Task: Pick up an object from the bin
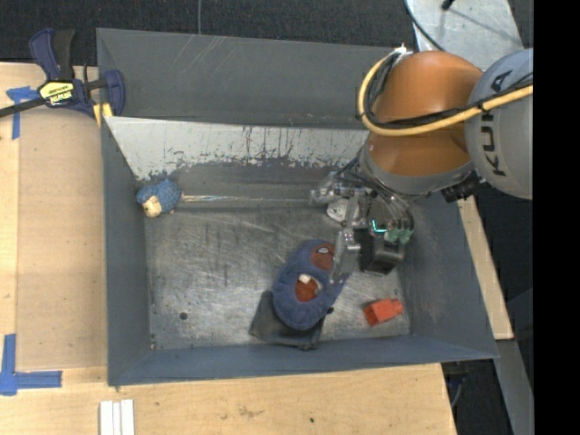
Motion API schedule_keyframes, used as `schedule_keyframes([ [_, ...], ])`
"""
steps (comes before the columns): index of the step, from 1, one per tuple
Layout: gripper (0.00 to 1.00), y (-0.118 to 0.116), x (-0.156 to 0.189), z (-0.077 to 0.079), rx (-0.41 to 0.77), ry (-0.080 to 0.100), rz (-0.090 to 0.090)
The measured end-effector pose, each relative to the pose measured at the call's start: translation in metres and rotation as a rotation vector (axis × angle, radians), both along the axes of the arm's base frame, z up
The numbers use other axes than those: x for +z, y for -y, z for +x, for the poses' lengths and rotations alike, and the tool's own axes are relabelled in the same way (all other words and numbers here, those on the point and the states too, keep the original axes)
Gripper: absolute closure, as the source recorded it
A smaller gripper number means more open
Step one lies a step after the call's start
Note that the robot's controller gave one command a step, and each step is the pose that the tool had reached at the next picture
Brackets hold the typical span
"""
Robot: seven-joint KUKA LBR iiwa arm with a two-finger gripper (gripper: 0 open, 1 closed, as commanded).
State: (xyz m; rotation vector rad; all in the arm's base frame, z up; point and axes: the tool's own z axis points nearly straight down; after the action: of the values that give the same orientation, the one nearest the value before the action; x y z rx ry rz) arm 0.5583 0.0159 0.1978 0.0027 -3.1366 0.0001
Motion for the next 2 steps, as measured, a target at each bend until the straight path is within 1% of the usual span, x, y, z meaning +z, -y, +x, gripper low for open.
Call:
schedule_keyframes([
  [1, 0.0, 0.02, -0.09, -0.068, -0.033, -0.002, 0.0],
  [2, 0.0, 0.007, -0.121, -0.058, -0.125, 0.028, -0.003],
])
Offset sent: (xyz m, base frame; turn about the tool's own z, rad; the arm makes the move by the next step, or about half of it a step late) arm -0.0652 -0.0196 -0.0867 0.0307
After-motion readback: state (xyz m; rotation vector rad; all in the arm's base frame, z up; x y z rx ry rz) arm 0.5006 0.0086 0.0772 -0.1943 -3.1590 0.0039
